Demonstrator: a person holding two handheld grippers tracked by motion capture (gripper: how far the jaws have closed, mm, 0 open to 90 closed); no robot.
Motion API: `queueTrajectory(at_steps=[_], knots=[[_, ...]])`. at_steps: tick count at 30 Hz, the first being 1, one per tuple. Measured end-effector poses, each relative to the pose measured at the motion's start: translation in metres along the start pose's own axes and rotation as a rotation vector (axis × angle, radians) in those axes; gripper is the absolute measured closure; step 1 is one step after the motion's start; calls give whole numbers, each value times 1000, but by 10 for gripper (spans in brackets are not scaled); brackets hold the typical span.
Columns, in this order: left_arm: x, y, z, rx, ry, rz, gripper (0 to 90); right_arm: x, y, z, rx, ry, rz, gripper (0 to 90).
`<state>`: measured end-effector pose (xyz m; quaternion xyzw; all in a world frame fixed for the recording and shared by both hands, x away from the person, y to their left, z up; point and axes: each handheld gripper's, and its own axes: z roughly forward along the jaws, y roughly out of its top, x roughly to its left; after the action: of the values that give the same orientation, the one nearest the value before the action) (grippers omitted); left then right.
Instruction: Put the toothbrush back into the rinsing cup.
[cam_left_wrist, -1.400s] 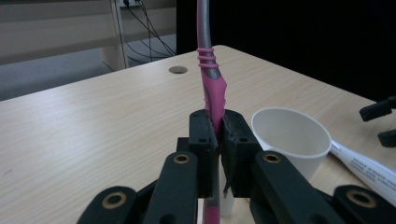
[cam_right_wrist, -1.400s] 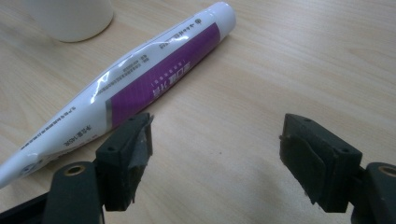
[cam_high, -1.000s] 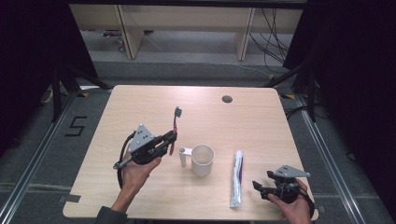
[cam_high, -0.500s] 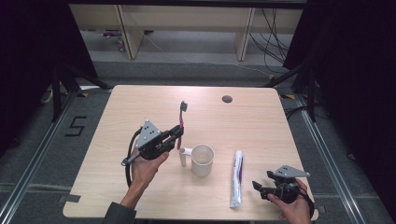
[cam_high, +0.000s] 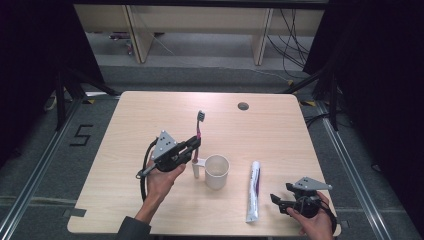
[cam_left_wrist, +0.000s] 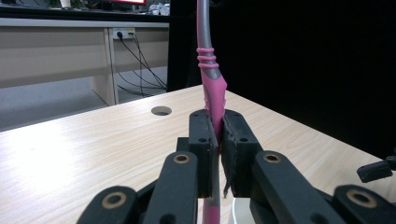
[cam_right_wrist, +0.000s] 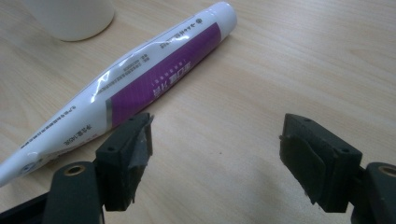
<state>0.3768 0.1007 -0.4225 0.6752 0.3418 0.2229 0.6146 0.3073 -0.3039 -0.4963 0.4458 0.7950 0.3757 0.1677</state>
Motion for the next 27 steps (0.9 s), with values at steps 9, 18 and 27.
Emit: queueTrajectory(at_steps=[9, 18, 27], knots=[[2, -14, -1, 1, 3, -11, 828, 1, 0, 0, 1, 1, 1, 265], [5, -23, -4, 15, -5, -17, 827, 1, 0, 0, 6, 7, 2, 265], [7, -31, -6, 37, -6, -12, 826, 1, 0, 0, 6, 6, -2, 265]])
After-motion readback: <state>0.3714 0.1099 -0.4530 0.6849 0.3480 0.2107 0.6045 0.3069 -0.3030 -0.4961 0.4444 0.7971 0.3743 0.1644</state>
